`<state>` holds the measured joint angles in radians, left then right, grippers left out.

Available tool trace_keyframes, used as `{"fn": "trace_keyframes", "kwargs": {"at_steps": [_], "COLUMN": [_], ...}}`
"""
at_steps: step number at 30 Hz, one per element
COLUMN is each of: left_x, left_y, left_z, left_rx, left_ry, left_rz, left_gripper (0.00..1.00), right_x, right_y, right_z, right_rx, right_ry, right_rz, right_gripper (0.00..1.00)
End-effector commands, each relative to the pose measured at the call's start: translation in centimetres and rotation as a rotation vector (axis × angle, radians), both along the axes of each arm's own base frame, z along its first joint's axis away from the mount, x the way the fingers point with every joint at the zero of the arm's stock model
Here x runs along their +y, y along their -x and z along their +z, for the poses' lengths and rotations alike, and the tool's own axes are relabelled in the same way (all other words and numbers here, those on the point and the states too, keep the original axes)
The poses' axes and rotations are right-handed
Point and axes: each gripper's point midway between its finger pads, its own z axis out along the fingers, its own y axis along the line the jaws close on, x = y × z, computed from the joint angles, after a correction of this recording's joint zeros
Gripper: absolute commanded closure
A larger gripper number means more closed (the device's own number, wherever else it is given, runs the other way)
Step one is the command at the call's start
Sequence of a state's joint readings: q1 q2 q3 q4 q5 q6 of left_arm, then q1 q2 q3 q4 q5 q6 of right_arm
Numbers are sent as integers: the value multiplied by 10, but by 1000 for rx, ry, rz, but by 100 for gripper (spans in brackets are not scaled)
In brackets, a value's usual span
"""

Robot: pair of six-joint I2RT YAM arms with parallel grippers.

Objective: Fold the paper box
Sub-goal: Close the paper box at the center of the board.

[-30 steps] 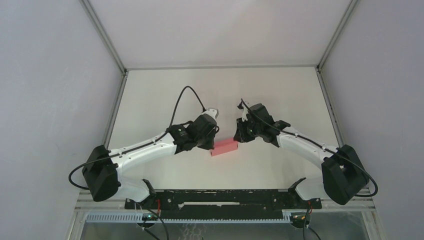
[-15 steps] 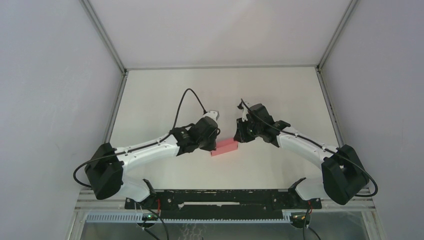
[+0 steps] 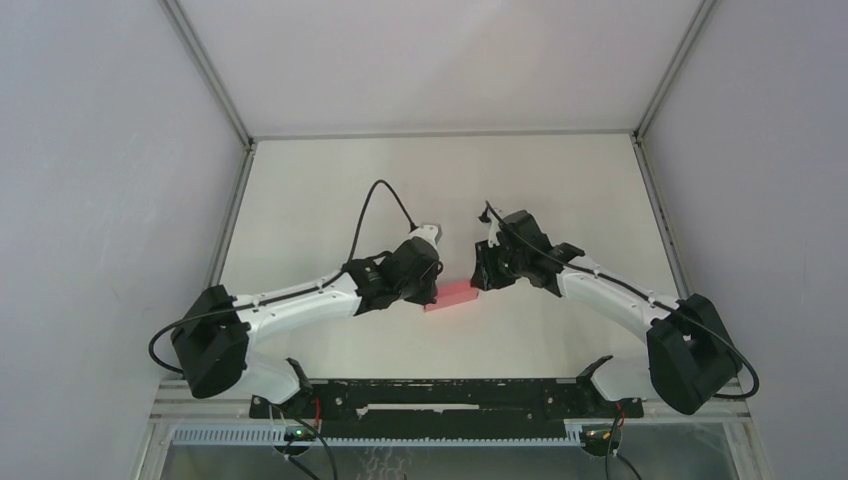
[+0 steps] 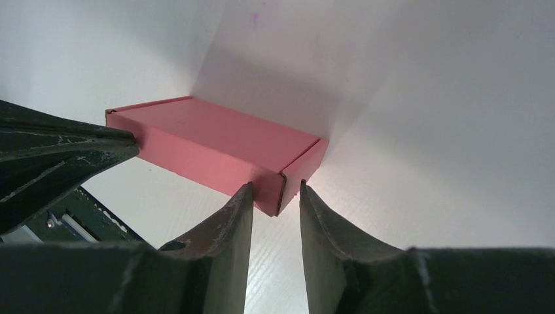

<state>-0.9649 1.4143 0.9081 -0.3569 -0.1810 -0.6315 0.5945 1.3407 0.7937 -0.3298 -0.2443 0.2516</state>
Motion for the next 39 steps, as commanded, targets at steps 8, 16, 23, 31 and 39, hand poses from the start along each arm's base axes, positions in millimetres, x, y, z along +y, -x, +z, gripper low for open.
{"fn": "trace_keyframes", "kwargs": {"at_steps": [8, 16, 23, 31, 39], "left_x": [12, 9, 5, 4, 2], "left_y": [15, 12, 9, 8, 7], "left_z": [-35, -39, -38, -38, -38], "left_rx": [81, 80, 77, 77, 77], "left_ry": [-100, -108, -105, -105, -103], "left_rz": [-6, -7, -10, -11, -14], "left_gripper": [100, 100, 100, 100, 100], "right_x": [-34, -37, -41, -43, -22], "right_y": [17, 11, 1, -4, -4], "right_z": [-9, -8, 9, 32, 50], "right_rx": [48, 38, -18, -132, -235], "right_ry": [105, 103, 100, 139, 176], "right_rz": [-35, -51, -85, -99, -45], "right_gripper": [58, 60, 67, 73, 86]}}
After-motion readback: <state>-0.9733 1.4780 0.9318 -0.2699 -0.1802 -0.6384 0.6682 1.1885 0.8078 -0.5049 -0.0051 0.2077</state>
